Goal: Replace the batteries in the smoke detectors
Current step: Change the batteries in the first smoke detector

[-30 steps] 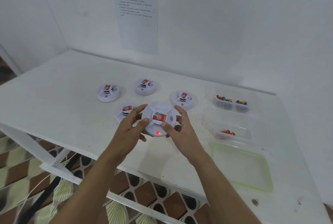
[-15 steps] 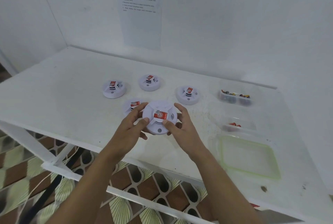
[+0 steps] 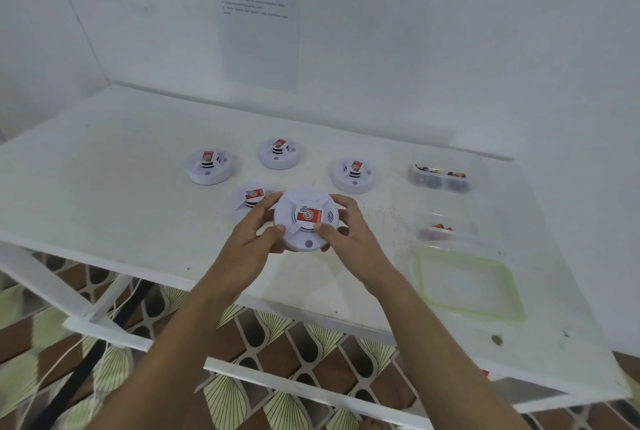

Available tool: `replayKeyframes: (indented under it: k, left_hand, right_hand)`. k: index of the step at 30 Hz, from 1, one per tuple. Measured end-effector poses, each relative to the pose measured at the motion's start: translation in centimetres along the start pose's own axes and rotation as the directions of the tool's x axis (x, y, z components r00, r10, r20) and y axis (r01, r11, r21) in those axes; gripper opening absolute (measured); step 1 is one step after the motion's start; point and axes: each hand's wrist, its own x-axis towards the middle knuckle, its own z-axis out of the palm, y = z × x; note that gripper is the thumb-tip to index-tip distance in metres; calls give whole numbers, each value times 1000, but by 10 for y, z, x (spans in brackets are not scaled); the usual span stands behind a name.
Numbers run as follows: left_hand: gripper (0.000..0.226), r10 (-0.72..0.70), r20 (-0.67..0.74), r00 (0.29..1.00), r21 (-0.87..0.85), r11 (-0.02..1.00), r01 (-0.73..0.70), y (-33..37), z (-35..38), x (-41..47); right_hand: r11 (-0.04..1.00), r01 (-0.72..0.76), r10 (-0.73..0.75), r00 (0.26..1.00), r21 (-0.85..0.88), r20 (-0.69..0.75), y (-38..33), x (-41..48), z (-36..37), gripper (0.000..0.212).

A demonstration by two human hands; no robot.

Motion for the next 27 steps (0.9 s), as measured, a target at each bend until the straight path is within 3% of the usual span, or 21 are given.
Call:
replayKeyframes:
  k: [12, 23, 27]
  left_hand:
    - [42, -29, -61, 998, 56, 998, 32, -3, 14, 9]
    - [33, -49, -107, 993, 12, 999, 51, -5, 37, 25]
    - [35, -40, -96, 995, 76, 996, 47, -7, 51, 33]
  right_hand:
    - [996, 61, -62, 998, -70, -17, 2, 7, -12, 43]
    - [994, 40, -42, 999, -101, -18, 13, 14, -32, 44]
    - [995, -13, 7, 998, -98, -56, 20, 15, -44, 38]
